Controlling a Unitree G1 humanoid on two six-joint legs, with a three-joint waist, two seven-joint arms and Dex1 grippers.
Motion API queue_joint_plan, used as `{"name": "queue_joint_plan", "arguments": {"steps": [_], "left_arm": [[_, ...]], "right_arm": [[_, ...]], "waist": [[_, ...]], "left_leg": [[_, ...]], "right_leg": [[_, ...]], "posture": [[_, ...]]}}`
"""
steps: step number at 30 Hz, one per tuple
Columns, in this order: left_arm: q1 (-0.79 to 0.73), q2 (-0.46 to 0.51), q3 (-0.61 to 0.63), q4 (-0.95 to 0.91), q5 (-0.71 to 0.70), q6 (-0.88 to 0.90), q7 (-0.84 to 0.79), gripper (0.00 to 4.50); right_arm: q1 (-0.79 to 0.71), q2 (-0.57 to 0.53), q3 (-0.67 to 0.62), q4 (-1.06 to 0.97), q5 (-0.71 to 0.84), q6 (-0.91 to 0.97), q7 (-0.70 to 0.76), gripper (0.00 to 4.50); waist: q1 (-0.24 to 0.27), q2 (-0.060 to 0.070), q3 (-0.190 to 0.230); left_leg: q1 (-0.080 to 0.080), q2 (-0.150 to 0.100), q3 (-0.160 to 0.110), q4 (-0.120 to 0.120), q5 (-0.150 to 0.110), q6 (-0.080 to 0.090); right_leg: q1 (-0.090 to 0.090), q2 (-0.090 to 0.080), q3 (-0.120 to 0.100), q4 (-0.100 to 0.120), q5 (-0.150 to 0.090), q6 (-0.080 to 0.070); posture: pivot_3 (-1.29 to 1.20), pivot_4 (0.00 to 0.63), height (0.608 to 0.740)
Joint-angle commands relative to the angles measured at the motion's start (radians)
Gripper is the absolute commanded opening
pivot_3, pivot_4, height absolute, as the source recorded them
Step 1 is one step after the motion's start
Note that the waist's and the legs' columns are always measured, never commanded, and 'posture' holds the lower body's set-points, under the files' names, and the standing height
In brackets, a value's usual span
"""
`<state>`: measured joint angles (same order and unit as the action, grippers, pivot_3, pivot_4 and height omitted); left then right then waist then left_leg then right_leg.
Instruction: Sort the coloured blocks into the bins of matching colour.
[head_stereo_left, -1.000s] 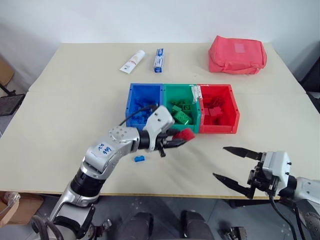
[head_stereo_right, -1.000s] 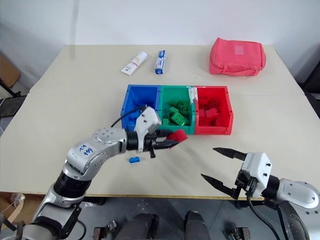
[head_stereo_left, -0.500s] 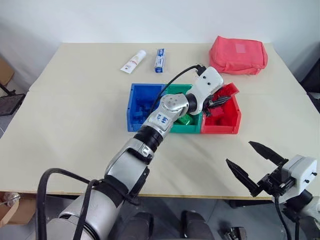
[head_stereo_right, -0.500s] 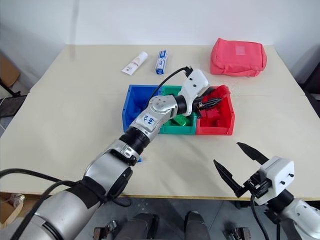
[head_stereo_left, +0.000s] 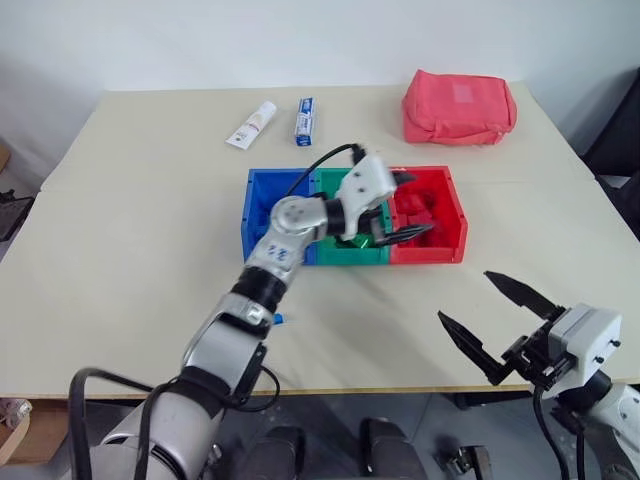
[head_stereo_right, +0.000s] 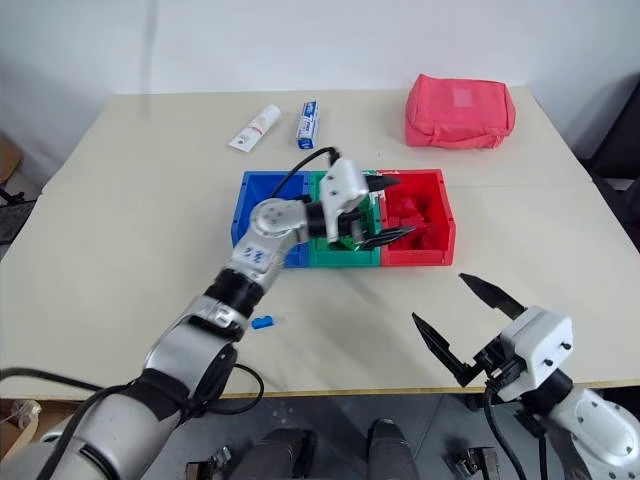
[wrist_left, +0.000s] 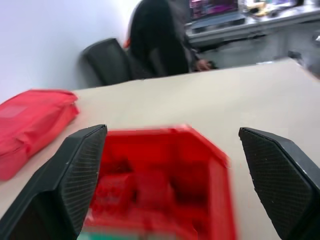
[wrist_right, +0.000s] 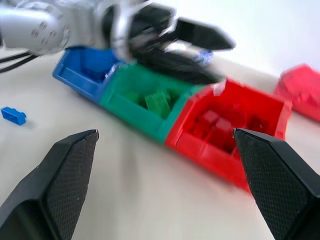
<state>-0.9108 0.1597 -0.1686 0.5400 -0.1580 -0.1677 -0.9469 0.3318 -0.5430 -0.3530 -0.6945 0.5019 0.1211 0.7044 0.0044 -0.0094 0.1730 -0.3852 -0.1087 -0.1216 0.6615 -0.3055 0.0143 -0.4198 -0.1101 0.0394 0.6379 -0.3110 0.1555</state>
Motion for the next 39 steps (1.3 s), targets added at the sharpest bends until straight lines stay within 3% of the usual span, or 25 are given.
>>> {"name": "queue_joint_plan", "arguments": {"steps": [1, 4, 6, 10, 13, 19, 23, 29, 32, 39], "left_arm": [[0.137, 0.132, 0.075, -0.249, -0.123, 0.049, -0.126, 4.49], [0.36, 0.353, 0.18, -0.428, -0.201, 0.126, -0.214, 4.49], [0.445, 0.441, 0.216, -0.487, -0.222, 0.166, -0.23, 4.49], [0.625, 0.63, 0.308, -0.496, -0.25, 0.205, -0.329, 4.49], [0.693, 0.703, 0.355, -0.449, -0.245, 0.186, -0.36, 4.49], [0.744, 0.69, 0.339, -0.538, -0.248, 0.234, -0.317, 4.49], [0.739, 0.663, 0.203, -0.681, -0.147, 0.366, -0.205, 4.49], [0.653, 0.58, 0.039, -0.741, 0.0, 0.477, -0.056, 4.49], [0.62, 0.556, 0.008, -0.725, 0.015, 0.537, -0.026, 3.91], [0.563, 0.597, -0.06, -0.708, 0.051, 0.646, -0.06, 1.79]], "right_arm": [[-0.067, -0.055, 0.064, 0.016, 0.031, 0.012, 0.082, 4.5], [-0.176, -0.141, 0.175, 0.059, 0.04, 0.058, 0.196, 4.5], [-0.209, -0.173, 0.198, 0.086, 0.046, 0.058, 0.245, 4.5], [-0.271, -0.217, 0.234, 0.137, 0.064, 0.058, 0.337, 4.5], [-0.304, -0.239, 0.246, 0.172, 0.066, 0.052, 0.396, 4.5], [-0.336, -0.255, 0.259, 0.23, 0.052, 0.034, 0.465, 4.5], [-0.327, -0.262, 0.264, 0.244, 0.037, 0.04, 0.48, 4.5], [-0.272, -0.258, 0.253, 0.218, 0.016, 0.044, 0.459, 4.5], [-0.244, -0.268, 0.235, 0.201, 0.02, 0.057, 0.448, 4.5], [-0.215, -0.255, 0.224, 0.166, 0.024, 0.065, 0.402, 4.5]], "waist": [[-0.001, 0.0, 0.0], [-0.02, 0.002, -0.001], [-0.021, 0.002, -0.001], [0.016, 0.002, -0.001], [0.026, 0.002, -0.001], [0.022, 0.002, -0.001], [0.019, 0.002, -0.001], [0.022, 0.002, -0.001], [0.018, 0.002, -0.001], [0.021, 0.002, -0.001]], "left_leg": [[0.0, 0.0, -0.001, 0.0, 0.0, 0.0], [0.0, 0.001, -0.001, 0.0, 0.0, -0.001], [0.001, 0.002, -0.002, -0.001, -0.001, -0.002], [0.0, -0.001, -0.006, 0.002, -0.002, -0.001], [0.001, -0.001, -0.007, 0.002, -0.002, 0.0], [0.001, 0.0, -0.007, 0.002, -0.003, 0.0], [0.001, 0.001, -0.007, 0.002, -0.003, 0.0], [0.001, 0.0, -0.006, 0.002, -0.003, 0.0], [0.001, 0.001, -0.005, 0.001, -0.003, 0.0], [0.002, 0.001, -0.005, 0.002, -0.003, 0.0]], "right_leg": [[0.0, 0.0, -0.001, 0.0, 0.0, 0.0], [0.0, 0.0, 0.001, 0.0, 0.0, -0.001], [-0.001, -0.001, -0.001, 0.0, -0.001, -0.003], [0.002, -0.002, -0.004, -0.003, -0.002, -0.003], [0.006, -0.002, -0.006, -0.009, -0.001, -0.003], [0.006, -0.003, -0.007, -0.01, -0.001, -0.003], [0.006, -0.003, -0.006, -0.01, -0.001, -0.003], [0.006, -0.001, -0.006, -0.009, -0.001, -0.002], [0.005, -0.001, -0.005, -0.008, -0.001, -0.003], [0.006, -0.001, -0.005, -0.009, -0.001, -0.003]], "posture": [[0.0, 0.15, 0.74], [0.0, 0.15, 0.74], [0.0, 0.15, 0.74], [0.0, 0.15, 0.74], [0.0, 0.15, 0.74], [0.0, 0.15, 0.74], [0.0, 0.15, 0.74], [0.0, 0.15, 0.74], [0.0, 0.15, 0.74], [0.0, 0.15, 0.74]]}}
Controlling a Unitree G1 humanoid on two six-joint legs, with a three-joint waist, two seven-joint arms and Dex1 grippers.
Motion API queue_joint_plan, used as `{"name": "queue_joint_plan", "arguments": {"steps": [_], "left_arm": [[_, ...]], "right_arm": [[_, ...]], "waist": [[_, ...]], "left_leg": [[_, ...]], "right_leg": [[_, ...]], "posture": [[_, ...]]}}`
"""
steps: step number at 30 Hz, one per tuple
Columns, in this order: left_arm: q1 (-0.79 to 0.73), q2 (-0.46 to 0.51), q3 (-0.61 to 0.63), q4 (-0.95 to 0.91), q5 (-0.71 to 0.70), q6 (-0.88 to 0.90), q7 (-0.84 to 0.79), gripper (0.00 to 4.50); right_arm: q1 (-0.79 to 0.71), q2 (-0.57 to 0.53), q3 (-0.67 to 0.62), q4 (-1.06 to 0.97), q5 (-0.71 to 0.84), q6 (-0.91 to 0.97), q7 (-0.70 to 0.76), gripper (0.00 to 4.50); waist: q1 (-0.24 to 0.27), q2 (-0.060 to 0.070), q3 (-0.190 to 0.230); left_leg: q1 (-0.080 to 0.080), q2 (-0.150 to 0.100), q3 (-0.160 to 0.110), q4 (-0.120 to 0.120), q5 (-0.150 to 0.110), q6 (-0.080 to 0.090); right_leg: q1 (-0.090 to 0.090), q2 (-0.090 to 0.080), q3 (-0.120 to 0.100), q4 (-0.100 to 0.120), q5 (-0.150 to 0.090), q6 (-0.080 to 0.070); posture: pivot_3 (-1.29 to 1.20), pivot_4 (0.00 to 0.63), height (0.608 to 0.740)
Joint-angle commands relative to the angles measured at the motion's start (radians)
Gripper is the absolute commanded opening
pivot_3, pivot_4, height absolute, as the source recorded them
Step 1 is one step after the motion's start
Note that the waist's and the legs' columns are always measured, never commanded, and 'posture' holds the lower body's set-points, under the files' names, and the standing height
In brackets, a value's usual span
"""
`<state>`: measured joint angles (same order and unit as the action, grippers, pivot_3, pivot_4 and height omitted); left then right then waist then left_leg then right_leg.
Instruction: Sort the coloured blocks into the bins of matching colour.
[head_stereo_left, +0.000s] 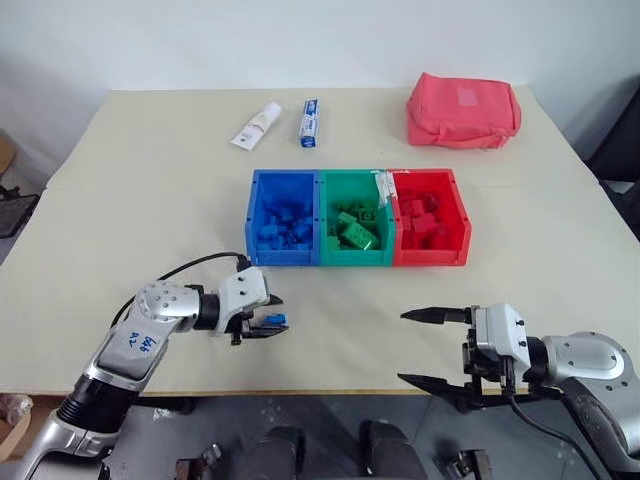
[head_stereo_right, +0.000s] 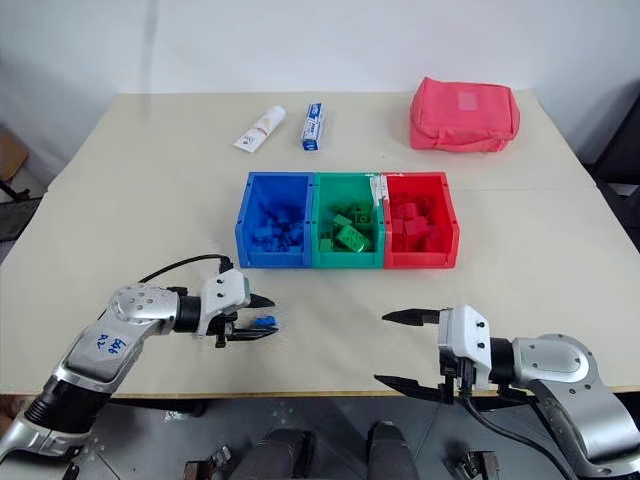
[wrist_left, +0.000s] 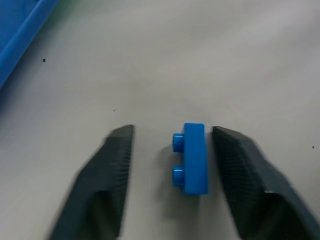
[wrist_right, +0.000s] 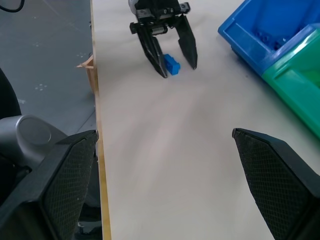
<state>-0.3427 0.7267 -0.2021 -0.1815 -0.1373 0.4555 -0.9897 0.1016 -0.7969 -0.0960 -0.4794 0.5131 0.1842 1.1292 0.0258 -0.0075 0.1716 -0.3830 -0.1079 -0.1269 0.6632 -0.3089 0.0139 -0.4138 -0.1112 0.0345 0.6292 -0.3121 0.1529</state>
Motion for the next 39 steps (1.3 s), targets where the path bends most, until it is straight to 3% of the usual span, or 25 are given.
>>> {"name": "queue_joint_plan", "arguments": {"steps": [1, 5, 10, 13, 18, 26, 30, 36, 39], "left_arm": [[-0.01, 0.034, -0.025, 0.02, 0.028, 0.021, -0.022, 1.46], [-0.026, 0.041, -0.001, 0.063, 0.006, -0.049, -0.05, 0.35], [-0.099, -0.065, 0.124, 0.098, -0.104, -0.028, 0.024, 0.35], [-0.199, -0.149, 0.231, 0.136, -0.15, 0.082, 0.171, 0.35], [-0.346, -0.251, 0.289, 0.195, -0.171, 0.118, 0.302, 0.35], [-0.375, -0.259, 0.237, 0.275, -0.128, 0.05, 0.288, 2.8], [-0.339, -0.215, 0.264, 0.289, -0.118, -0.1, 0.24, 3.93], [-0.063, -0.011, 0.356, 0.252, -0.215, -0.347, -0.113, 3.93], [0.057, 0.068, 0.369, 0.233, -0.224, -0.375, -0.198, 3.93]], "right_arm": [[0.023, 0.003, -0.035, -0.055, 0.012, 0.0, -0.033, 4.5], [0.034, 0.023, -0.047, -0.067, 0.014, -0.006, -0.079, 4.5], [-0.024, 0.108, -0.101, -0.073, 0.086, 0.031, -0.213, 4.5], [-0.055, 0.152, -0.128, -0.07, 0.093, 0.038, -0.286, 4.5], [-0.044, 0.173, -0.126, -0.075, 0.076, 0.03, -0.318, 4.5], [-0.05, 0.164, -0.109, -0.076, 0.061, 0.026, -0.308, 4.5], [-0.047, 0.158, -0.119, -0.065, 0.062, 0.022, -0.294, 4.5], [-0.01, 0.077, -0.126, 0.001, 0.039, -0.015, -0.156, 4.5], [-0.014, 0.04, -0.122, 0.041, 0.023, -0.046, -0.096, 4.5]], "waist": [[0.0, 0.0, 0.0], [-0.002, 0.0, 0.0], [0.0, 0.0, 0.0], [0.004, 0.0, 0.0], [0.001, 0.0, 0.0], [-0.005, 0.0, 0.0], [-0.004, 0.0, 0.0], [-0.02, 0.0, 0.0], [-0.02, 0.0, 0.0]], "left_leg": [[0.0, 0.0, 0.0, 0.0, 0.0, 0.0], [0.001, 0.0, 0.0, 0.0, 0.0, 0.0], [0.001, 0.0, 0.0, 0.0, 0.0, 0.0], [0.0, 0.0, -0.001, 0.001, 0.0, 0.0], [0.0, -0.001, -0.001, 0.0, 0.0, 0.0], [0.0, 0.0, 0.001, 0.0, 0.0, 0.0], [0.0, 0.0, 0.001, 0.0, 0.0, 0.0], [0.0, 0.001, 0.002, -0.001, 0.0, -0.001], [0.0, 0.001, 0.001, -0.002, 0.0, -0.001]], "right_leg": [[0.0, 0.0, 0.0, 0.0, 0.0, 0.0], [0.0, 0.0, 0.0, 0.0, 0.0, 0.0], [0.0, 0.0, 0.0, 0.0, 0.0, 0.0], [0.0, 0.0, 0.0, 0.0, 0.0, 0.0], [0.0, 0.0, -0.001, 0.001, 0.0, 0.0], [-0.002, 0.001, 0.001, 0.002, 0.0, 0.0], [-0.002, 0.001, 0.001, 0.002, 0.0, 0.0], [-0.002, 0.0, 0.001, 0.0, 0.0, 0.0], [-0.001, -0.002, 0.0, -0.001, 0.0, 0.0]], "posture": [[0.0, 0.15, 0.74], [0.0, 0.15, 0.74], [0.0, 0.15, 0.74], [0.0, 0.15, 0.74], [0.0, 0.15, 0.74], [0.0, 0.15, 0.74], [0.0, 0.15, 0.74], [0.0, 0.15, 0.74], [0.0, 0.15, 0.74]]}}
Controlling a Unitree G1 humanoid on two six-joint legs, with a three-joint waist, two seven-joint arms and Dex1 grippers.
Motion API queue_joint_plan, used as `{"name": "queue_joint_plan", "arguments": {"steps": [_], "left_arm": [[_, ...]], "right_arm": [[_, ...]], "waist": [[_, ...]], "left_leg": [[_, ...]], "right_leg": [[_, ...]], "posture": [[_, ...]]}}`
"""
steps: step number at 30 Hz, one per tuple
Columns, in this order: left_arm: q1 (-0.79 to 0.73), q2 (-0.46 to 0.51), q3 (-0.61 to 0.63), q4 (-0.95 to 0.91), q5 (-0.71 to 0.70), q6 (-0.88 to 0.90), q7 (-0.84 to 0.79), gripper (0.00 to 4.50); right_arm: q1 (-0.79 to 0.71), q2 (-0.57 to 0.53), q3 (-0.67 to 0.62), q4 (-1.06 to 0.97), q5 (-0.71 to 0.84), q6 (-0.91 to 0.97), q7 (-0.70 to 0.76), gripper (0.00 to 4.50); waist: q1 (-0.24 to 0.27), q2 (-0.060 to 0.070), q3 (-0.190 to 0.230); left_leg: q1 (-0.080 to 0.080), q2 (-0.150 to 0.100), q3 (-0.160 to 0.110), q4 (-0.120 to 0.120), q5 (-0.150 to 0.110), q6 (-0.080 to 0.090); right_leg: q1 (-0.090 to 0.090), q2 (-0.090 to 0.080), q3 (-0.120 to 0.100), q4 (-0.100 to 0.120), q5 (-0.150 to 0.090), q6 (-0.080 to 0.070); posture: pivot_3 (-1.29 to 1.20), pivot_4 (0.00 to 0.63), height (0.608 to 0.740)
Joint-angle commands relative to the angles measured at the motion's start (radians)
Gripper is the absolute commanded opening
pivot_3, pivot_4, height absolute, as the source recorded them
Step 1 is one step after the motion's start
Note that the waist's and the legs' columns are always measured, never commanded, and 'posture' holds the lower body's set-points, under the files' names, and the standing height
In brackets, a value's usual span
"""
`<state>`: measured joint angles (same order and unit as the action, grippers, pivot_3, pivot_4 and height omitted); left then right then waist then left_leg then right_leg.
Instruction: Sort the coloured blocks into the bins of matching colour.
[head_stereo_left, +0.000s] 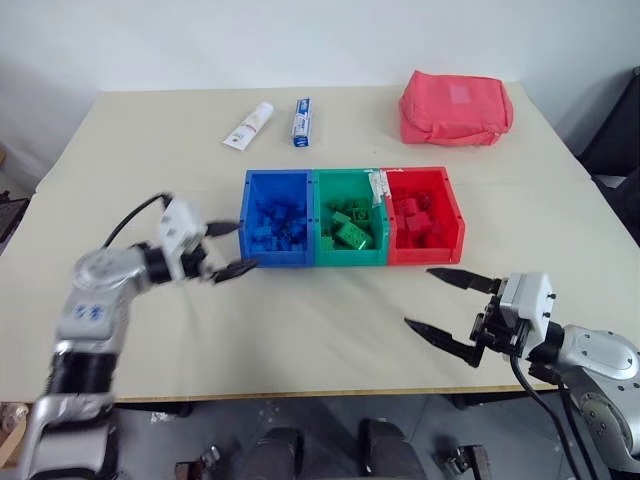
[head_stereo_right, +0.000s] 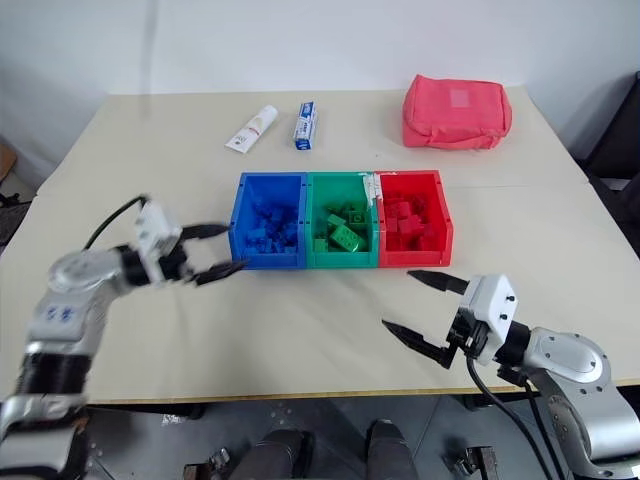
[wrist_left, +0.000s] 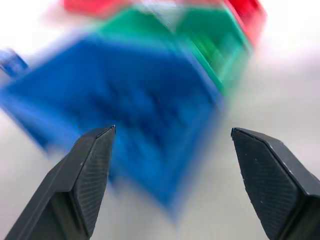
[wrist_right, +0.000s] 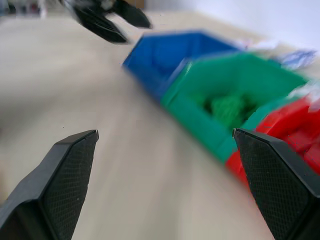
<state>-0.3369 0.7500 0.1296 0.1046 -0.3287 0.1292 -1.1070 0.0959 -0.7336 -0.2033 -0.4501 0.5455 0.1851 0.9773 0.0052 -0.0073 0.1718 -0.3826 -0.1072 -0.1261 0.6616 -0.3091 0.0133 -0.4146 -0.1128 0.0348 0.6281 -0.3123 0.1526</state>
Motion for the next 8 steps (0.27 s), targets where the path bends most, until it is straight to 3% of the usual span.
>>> {"name": "queue_joint_plan", "arguments": {"steps": [1, 8], "left_arm": [[0.081, 0.051, 0.048, -0.055, -0.037, -0.064, -0.088, 3.93], [0.166, 0.001, 0.055, -0.108, -0.009, -0.12, 0.007, 3.93]], "right_arm": [[-0.013, -0.03, -0.013, 0.026, -0.012, -0.055, 0.072, 4.5], [-0.056, -0.053, 0.005, 0.123, -0.048, -0.106, 0.15, 4.5]], "waist": [[0.005, 0.0, 0.0], [0.023, 0.0, 0.0]], "left_leg": [[0.0, 0.0, 0.0, 0.0, 0.0, 0.0], [0.001, -0.001, -0.001, 0.001, -0.001, 0.002]], "right_leg": [[0.001, 0.0, 0.0, 0.0, 0.0, 0.0], [0.003, -0.001, -0.001, -0.001, 0.0, 0.0]], "posture": [[0.0, 0.15, 0.74], [0.0, 0.15, 0.74]]}}
